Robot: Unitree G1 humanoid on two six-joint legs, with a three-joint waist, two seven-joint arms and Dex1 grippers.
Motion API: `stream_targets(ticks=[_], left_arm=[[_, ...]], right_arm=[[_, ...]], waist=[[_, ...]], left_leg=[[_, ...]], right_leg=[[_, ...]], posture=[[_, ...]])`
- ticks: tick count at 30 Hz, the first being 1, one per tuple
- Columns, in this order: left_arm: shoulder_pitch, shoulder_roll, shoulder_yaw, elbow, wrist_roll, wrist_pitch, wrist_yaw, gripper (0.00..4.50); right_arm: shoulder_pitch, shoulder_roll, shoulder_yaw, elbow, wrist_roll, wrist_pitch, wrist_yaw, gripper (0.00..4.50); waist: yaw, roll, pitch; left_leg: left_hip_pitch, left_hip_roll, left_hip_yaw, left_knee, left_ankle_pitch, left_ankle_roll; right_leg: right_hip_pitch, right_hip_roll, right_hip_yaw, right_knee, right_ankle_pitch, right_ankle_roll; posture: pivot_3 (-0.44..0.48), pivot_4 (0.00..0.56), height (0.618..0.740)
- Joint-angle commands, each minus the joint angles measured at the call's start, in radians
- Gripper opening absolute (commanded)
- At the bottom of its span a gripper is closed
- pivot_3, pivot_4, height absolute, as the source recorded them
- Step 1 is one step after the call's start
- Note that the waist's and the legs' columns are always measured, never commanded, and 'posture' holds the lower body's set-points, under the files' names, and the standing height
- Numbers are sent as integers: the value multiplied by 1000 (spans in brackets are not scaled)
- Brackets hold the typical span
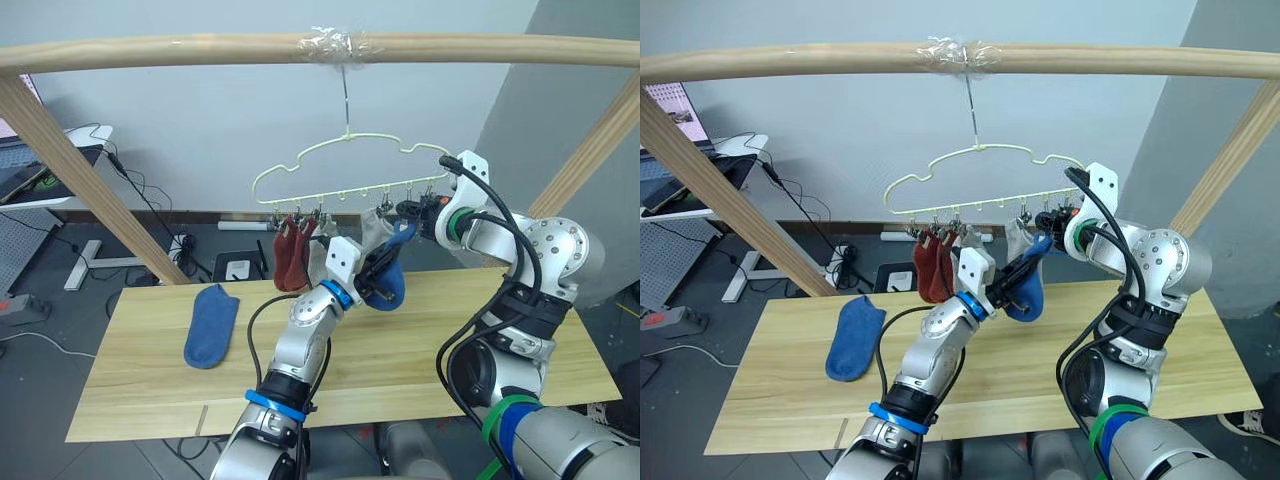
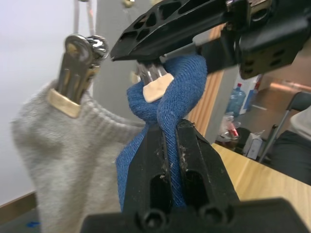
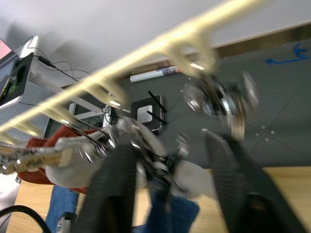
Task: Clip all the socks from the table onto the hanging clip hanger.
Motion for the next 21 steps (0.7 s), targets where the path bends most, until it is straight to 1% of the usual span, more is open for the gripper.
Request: stream_targets(ticks=[1,3,4,8,11,15,18,21], left_arm=[[20,-14,-35,-103,-47,87,-35,0],[28,-12,-38,-140,-75,148,-43,0],[32,-10,-39,-155,-86,172,-45,0],[32,-15,-31,-172,-128,251,-46,0],[22,-15,-24,-163,-163,311,-60,777],[22,2,-23,-146,-176,362,-72,1961],[58,40,-30,-159,-178,406,-99,2890],[102,88,-33,-199,-170,424,-118,3809]], right_arm=[[12,-45,-18,-66,37,8,45,3652],[17,-71,-38,-88,58,8,69,4267],[17,-75,-48,-97,64,8,74,4482],[26,-112,-41,-149,95,8,118,4482],[65,-173,14,-207,119,-8,179,4500],[108,-193,28,-264,148,-47,229,4500],[175,-193,41,-325,161,-101,252,4500],[268,-199,90,-368,141,-200,260,4500]], waist=[[0,0,0],[0,1,1],[0,1,1],[-5,3,3],[-7,3,3],[-17,3,4],[-23,3,4],[-28,3,4]], left_leg=[[0,0,0,0,0,0],[-1,0,-1,0,0,0],[-2,0,0,0,0,0],[-3,0,0,0,0,0],[-3,0,0,0,0,0],[-4,0,0,0,0,0],[-4,0,0,0,0,0],[-4,0,0,-1,0,0]], right_leg=[[0,0,0,0,0,0],[-1,0,0,0,0,0],[-1,0,0,0,0,1],[-2,0,0,0,0,1],[-2,0,0,0,0,1],[-3,0,0,-1,-1,1],[-4,0,0,0,-1,1],[-4,1,0,0,-1,1]], posture=[[-143,164,740],[-143,164,740],[-143,163,740],[-160,166,740],[-165,165,740],[-173,166,740],[-172,165,740],[-168,165,740]])
